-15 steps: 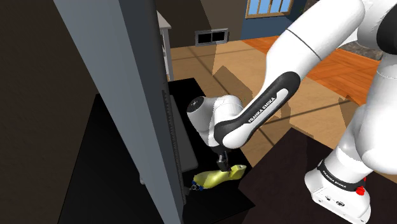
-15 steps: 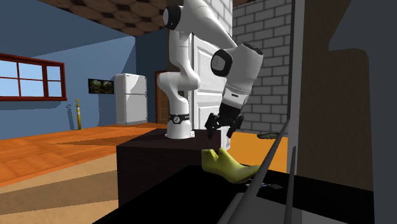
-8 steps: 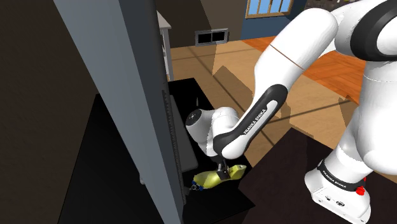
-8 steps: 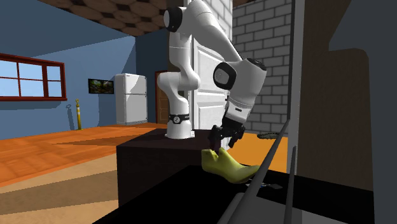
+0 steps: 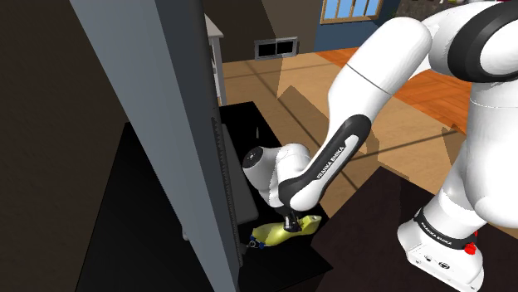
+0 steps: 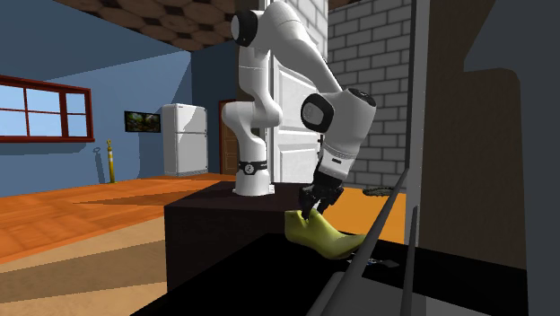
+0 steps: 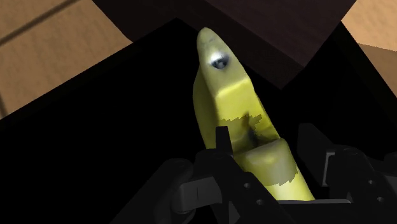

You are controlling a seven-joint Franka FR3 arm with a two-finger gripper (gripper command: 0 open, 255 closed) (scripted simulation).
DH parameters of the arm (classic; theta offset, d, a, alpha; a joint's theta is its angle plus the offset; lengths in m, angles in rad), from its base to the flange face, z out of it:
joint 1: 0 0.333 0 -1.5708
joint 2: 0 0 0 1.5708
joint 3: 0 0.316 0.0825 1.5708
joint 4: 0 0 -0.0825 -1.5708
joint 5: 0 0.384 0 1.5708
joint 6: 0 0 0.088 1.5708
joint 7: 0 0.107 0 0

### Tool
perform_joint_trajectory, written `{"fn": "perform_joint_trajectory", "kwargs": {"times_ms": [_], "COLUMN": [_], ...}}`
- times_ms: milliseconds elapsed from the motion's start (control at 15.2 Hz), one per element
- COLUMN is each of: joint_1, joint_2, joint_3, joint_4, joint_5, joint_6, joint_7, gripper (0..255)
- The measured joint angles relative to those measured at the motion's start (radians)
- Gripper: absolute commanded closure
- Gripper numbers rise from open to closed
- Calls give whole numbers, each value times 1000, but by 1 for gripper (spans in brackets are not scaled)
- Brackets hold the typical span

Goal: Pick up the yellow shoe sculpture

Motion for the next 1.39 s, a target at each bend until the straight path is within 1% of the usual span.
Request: {"fn": "perform_joint_trajectory", "kwargs": {"times_ms": [396,1386], "joint_1": [-2,-28], "joint_2": [-5,-177], "joint_3": [1,41], "joint_4": [0,3], "joint_5": [3,90], "joint_6": [-4,-161], "joint_7": [-3,-68], "gripper": [255,255]}}
